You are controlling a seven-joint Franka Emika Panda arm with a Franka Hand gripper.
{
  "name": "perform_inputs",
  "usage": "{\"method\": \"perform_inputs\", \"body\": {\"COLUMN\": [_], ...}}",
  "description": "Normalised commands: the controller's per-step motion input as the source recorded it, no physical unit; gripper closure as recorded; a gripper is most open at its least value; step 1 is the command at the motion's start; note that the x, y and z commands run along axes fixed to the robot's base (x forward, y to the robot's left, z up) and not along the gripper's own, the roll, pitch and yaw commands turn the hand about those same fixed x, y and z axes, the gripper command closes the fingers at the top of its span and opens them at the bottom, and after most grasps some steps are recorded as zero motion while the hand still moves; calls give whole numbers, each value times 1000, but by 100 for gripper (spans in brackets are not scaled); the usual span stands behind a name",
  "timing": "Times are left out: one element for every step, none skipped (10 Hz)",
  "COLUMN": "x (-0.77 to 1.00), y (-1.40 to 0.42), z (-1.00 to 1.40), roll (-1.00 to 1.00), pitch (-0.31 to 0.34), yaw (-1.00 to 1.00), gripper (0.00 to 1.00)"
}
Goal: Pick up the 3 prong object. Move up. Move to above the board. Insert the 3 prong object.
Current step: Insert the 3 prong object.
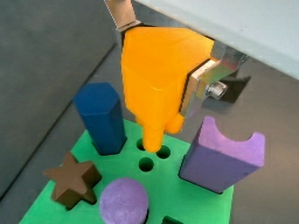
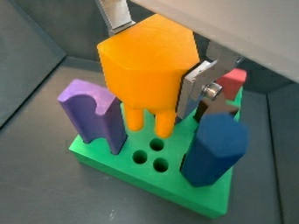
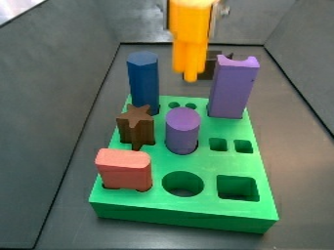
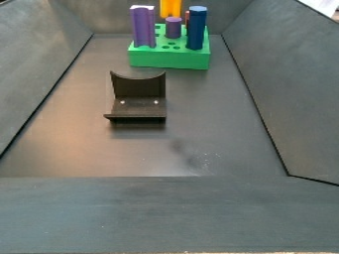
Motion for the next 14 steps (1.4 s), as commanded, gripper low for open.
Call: {"method": "perform_inputs", "body": {"x": [43, 63, 0, -91, -94, -31, -54, -83, -69, 0, 63, 111, 177, 160], "y": [0, 0, 0, 17, 29, 17, 20, 51, 46, 9, 0, 0, 0, 0], "z": [-460, -466, -480, -397, -326, -286, -231, -194, -160, -103, -100, -163, -231, -271], "roll": [94, 324, 339, 170, 66, 0, 0, 0, 0, 36, 44, 0, 0, 0], "pitch": [-36, 0, 0, 0, 0, 0, 0, 20, 27, 67, 40, 0, 0, 0], "yaw": [-180, 6, 0, -226, -229, -280, -463, -557, -546, -391, -163, -80, -37, -23], "gripper": [100, 100, 100, 100, 100, 100, 100, 100, 100, 100, 100, 100, 100, 100]}}
